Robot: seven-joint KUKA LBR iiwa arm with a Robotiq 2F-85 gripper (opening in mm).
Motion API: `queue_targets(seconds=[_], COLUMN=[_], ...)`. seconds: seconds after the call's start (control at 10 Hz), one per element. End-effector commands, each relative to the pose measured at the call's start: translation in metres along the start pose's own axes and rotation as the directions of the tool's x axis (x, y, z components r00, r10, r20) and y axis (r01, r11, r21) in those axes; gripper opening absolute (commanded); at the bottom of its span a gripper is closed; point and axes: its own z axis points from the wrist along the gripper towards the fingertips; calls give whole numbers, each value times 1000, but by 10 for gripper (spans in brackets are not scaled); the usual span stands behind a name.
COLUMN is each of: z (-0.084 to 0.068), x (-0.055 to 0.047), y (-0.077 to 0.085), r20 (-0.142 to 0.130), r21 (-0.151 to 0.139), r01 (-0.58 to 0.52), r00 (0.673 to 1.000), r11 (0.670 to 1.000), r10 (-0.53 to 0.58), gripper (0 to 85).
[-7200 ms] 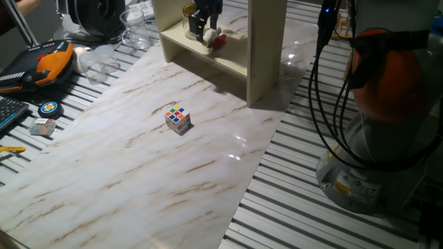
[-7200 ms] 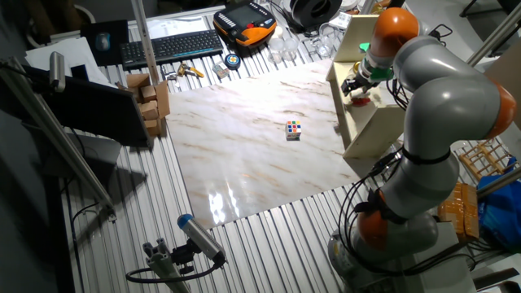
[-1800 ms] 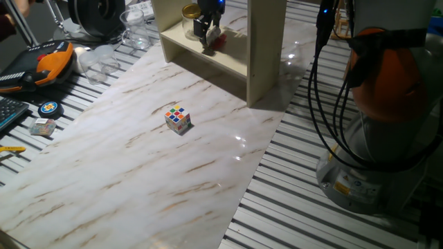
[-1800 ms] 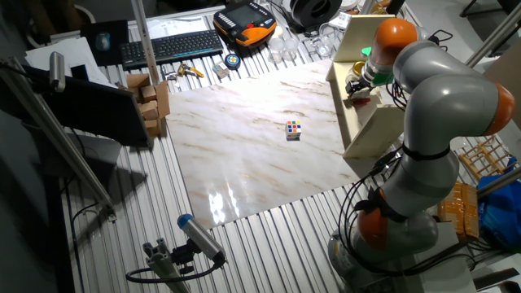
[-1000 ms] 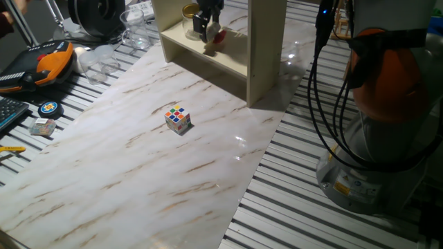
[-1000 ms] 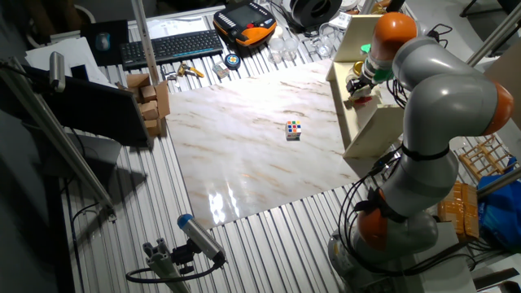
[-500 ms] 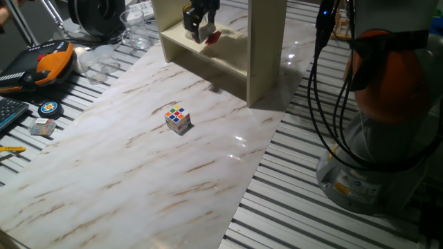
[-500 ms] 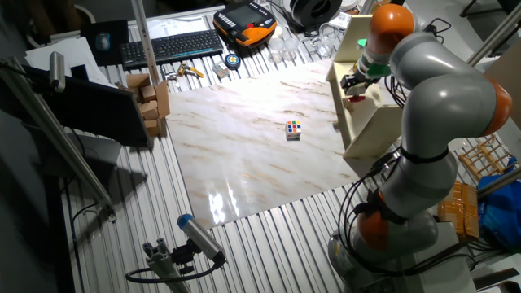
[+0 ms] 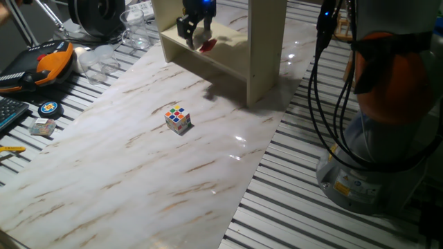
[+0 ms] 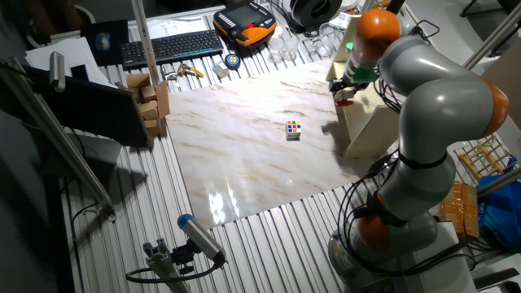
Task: Take the object down from the shelf
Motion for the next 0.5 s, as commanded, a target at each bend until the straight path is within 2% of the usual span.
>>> queue_targets(seconds=[0.0, 0.4], z=[1, 32], x=[3, 15], y=[9, 34], r20=[3, 28], r21=[4, -34], r01=[-12, -57], r00=[1000, 998], r11=[1000, 998], r10=[12, 58], gripper=[0, 0])
